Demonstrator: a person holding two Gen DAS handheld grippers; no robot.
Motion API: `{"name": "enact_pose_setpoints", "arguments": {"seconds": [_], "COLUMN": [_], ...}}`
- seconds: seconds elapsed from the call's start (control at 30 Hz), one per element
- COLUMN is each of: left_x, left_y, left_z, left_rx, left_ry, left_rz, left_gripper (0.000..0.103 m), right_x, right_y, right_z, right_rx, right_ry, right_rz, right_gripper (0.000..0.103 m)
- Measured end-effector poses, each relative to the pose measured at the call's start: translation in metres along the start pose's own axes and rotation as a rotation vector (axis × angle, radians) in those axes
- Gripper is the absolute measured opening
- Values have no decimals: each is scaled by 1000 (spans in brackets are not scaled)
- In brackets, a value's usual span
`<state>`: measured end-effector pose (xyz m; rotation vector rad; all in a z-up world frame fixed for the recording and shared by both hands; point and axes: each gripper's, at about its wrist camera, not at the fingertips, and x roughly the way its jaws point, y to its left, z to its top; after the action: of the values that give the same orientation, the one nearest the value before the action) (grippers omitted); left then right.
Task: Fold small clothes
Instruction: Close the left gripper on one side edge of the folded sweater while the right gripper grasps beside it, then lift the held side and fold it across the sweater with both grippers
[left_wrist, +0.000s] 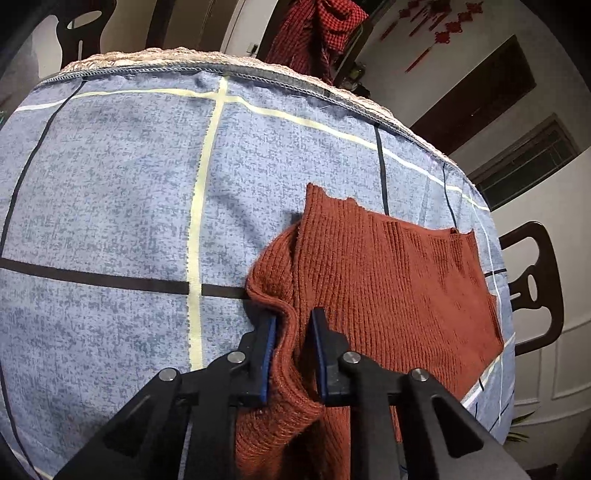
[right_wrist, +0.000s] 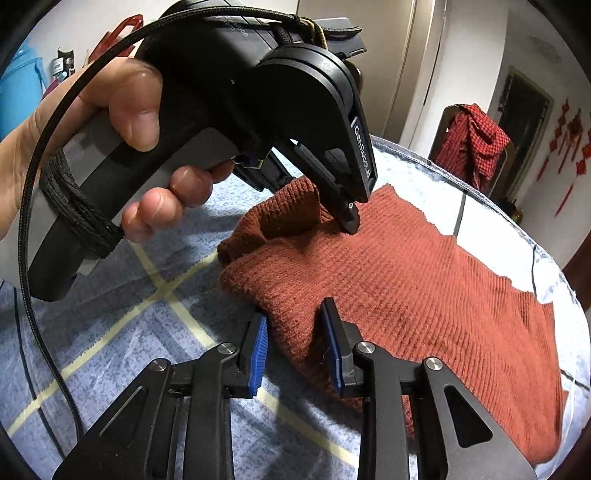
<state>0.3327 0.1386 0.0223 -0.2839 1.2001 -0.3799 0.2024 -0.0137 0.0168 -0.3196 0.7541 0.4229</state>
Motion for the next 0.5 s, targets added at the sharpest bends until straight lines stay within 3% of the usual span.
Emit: {"name": "enact_pose_setpoints", "arguments": {"seconds": [0.17,0.5], "left_x": [-2,-23], "left_y": [-6,-25], "left_z": [2,8], "left_rx": [-8,-12], "left_ry": [-9,-35], "left_rz": [10,-17], "left_gripper": [18,18], "right_x": [-4,-25], "right_y": [-7,-26], "right_z": [0,3], "right_rx": [40,105], "right_ry": [-17,-94], "right_rz": [6,12], "right_gripper": [13,9]}}
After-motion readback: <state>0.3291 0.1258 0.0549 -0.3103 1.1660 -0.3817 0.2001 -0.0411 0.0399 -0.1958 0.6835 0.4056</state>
